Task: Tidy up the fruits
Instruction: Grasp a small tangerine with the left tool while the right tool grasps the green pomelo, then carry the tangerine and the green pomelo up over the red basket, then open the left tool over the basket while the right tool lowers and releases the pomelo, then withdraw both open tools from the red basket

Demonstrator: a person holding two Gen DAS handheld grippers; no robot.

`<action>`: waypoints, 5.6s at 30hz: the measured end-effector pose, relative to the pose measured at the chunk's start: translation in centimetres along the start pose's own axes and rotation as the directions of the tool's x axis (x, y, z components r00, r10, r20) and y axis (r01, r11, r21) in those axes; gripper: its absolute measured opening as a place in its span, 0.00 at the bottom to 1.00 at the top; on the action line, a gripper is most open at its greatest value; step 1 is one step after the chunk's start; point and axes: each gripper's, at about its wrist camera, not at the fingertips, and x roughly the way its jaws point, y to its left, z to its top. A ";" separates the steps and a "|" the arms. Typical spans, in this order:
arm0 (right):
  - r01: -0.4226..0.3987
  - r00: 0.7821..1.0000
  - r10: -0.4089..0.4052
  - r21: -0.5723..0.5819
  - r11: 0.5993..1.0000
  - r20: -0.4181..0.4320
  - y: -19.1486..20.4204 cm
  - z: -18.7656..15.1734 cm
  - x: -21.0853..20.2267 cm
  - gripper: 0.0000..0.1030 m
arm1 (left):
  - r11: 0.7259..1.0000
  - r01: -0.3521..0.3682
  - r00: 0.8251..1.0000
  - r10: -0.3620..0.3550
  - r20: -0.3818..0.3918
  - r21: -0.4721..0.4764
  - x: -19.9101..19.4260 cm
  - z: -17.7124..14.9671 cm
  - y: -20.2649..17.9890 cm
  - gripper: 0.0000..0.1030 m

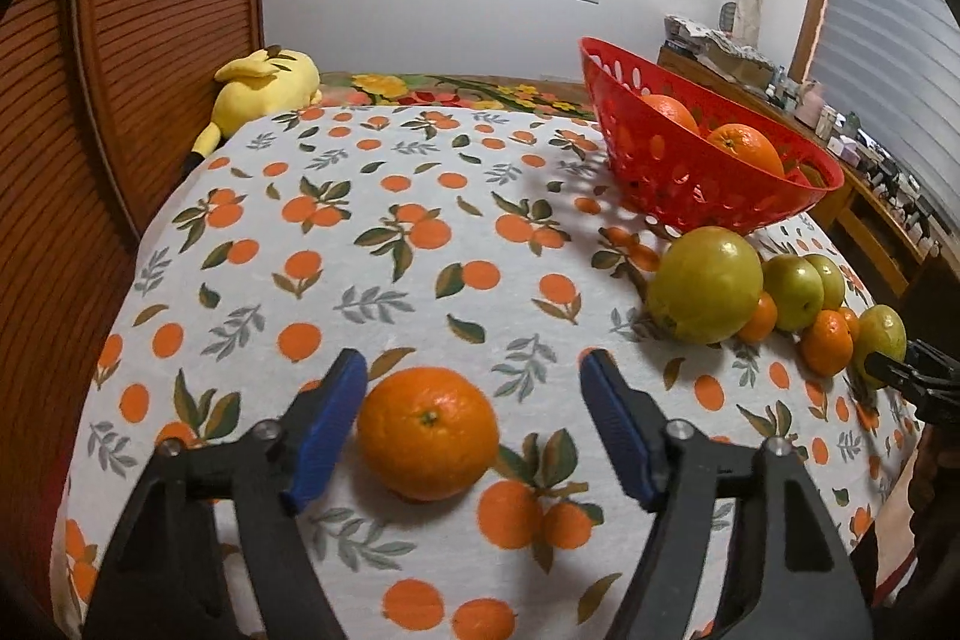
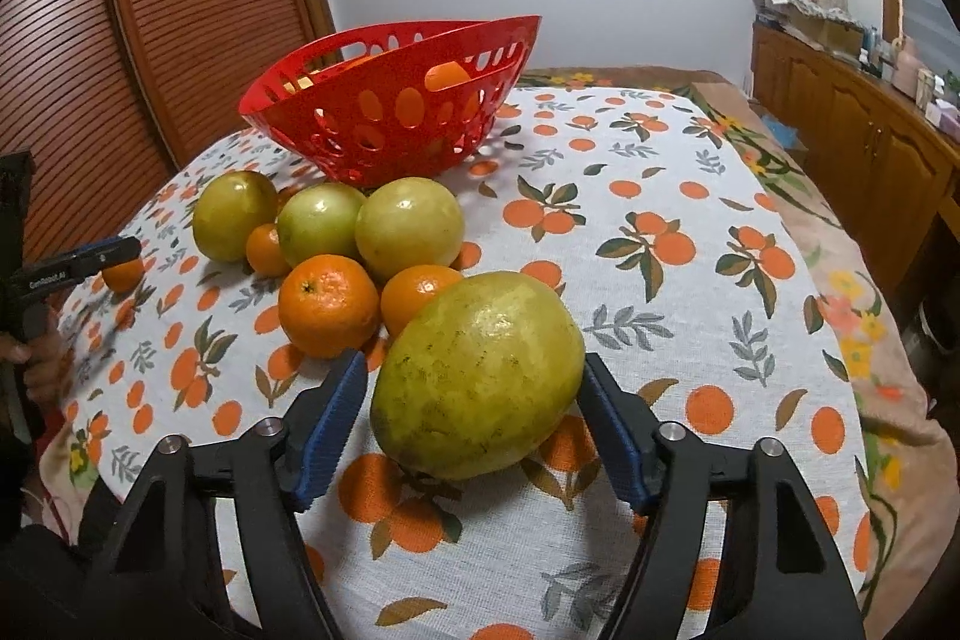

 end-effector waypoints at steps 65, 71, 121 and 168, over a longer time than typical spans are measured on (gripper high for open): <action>-0.077 0.987 0.092 -0.115 0.990 0.133 1.4 7.5 -4.1 0.65 | 0.965 0.211 0.971 -0.225 0.080 0.153 -1.8 9.2 -12.3 0.44; -0.095 0.983 0.112 -0.121 0.988 0.146 1.6 8.9 -4.5 0.65 | 0.964 0.213 0.971 -0.227 0.077 0.159 -1.9 9.8 -13.0 0.44; -0.170 0.985 0.174 -0.200 0.965 -0.002 1.4 20.8 9.8 0.65 | 0.956 0.219 0.974 -0.227 0.021 0.196 4.8 14.1 -13.5 0.61; -0.108 0.990 0.116 -0.095 0.990 0.080 1.7 10.9 1.4 0.73 | 0.965 0.160 0.987 -0.158 -0.026 0.208 2.6 8.4 -11.7 0.72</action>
